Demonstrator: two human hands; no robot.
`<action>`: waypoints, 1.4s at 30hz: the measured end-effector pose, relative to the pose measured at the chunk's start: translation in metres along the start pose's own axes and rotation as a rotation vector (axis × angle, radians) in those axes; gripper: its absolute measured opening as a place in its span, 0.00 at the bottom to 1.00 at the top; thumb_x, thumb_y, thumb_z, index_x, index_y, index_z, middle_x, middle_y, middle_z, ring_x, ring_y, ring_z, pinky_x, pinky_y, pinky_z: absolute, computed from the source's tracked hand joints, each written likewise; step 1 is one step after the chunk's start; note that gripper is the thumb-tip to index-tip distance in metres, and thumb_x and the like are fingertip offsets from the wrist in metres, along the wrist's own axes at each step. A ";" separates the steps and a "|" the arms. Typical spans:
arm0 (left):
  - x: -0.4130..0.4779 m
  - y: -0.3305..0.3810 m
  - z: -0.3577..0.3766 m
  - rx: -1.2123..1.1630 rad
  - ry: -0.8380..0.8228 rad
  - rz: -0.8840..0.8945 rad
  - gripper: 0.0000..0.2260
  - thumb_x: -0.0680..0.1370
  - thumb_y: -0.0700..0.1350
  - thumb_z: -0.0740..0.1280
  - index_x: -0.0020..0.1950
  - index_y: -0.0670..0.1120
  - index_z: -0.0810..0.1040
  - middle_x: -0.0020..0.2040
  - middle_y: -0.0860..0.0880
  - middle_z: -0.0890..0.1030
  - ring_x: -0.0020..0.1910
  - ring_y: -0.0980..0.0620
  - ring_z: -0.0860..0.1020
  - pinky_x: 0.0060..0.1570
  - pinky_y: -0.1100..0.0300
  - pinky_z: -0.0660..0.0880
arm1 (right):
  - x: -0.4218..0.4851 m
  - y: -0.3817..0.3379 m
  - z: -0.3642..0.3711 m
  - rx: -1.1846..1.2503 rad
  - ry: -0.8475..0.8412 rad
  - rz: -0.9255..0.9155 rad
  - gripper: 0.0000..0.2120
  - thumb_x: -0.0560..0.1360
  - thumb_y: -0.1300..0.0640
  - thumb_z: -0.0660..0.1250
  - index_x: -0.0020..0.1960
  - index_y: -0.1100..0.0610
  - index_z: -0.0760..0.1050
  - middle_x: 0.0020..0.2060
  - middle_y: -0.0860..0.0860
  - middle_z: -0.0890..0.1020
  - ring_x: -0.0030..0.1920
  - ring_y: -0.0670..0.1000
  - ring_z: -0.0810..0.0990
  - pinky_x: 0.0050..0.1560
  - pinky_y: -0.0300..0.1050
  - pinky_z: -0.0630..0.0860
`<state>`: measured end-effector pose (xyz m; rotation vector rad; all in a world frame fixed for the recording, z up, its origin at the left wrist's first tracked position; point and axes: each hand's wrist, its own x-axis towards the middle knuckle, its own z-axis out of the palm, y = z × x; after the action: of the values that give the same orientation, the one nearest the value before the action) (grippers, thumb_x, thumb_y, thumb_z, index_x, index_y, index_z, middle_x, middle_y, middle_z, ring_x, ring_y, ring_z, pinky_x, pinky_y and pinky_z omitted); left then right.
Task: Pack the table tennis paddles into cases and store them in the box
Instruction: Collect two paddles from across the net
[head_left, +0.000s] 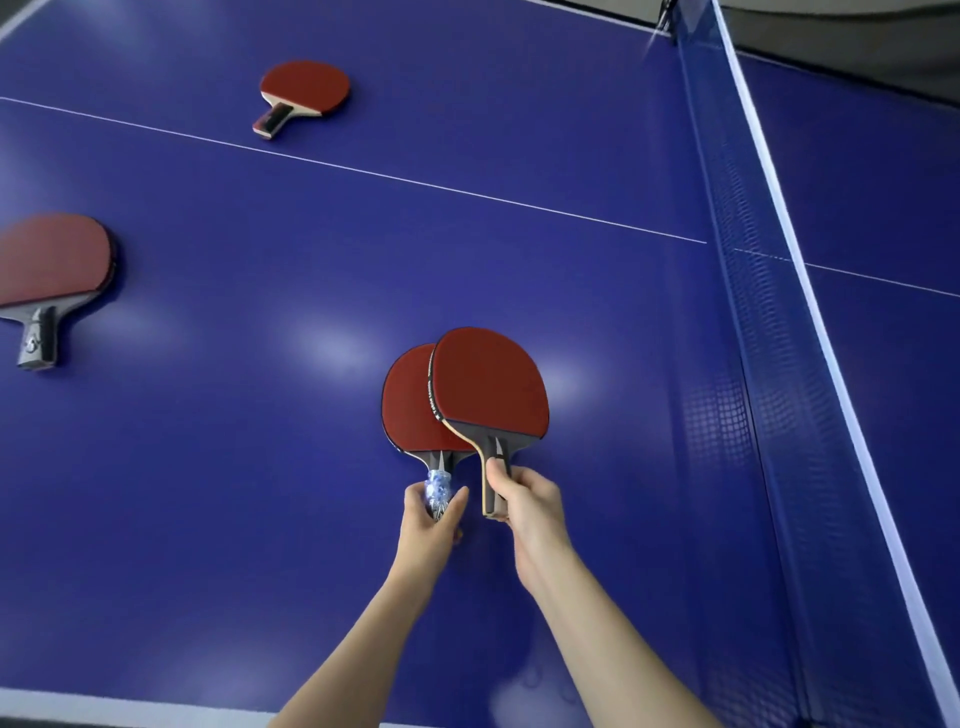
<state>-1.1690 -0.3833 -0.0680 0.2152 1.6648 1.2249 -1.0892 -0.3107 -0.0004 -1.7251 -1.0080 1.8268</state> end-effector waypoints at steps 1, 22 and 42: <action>0.001 0.001 0.000 -0.061 -0.015 -0.033 0.12 0.79 0.54 0.64 0.50 0.45 0.69 0.37 0.47 0.75 0.30 0.56 0.74 0.34 0.64 0.75 | 0.001 0.001 0.007 -0.006 0.008 -0.002 0.09 0.74 0.54 0.70 0.39 0.59 0.78 0.29 0.48 0.76 0.31 0.46 0.75 0.35 0.40 0.75; 0.006 0.004 -0.018 -0.204 -0.341 -0.137 0.24 0.81 0.60 0.53 0.56 0.42 0.78 0.47 0.47 0.82 0.44 0.55 0.80 0.41 0.65 0.76 | 0.004 0.042 0.035 -0.495 0.166 -0.351 0.06 0.73 0.52 0.71 0.41 0.54 0.81 0.39 0.50 0.77 0.39 0.43 0.77 0.36 0.27 0.70; -0.001 0.015 -0.019 -0.213 -0.258 -0.188 0.13 0.80 0.50 0.63 0.59 0.44 0.70 0.46 0.46 0.79 0.40 0.51 0.79 0.45 0.61 0.77 | 0.068 -0.003 0.012 -0.237 0.095 -0.053 0.09 0.77 0.50 0.65 0.46 0.56 0.77 0.48 0.55 0.83 0.50 0.55 0.81 0.56 0.55 0.78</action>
<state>-1.1890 -0.3887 -0.0562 0.0785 1.2929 1.1680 -1.1106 -0.2612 -0.0437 -1.8823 -1.2597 1.6299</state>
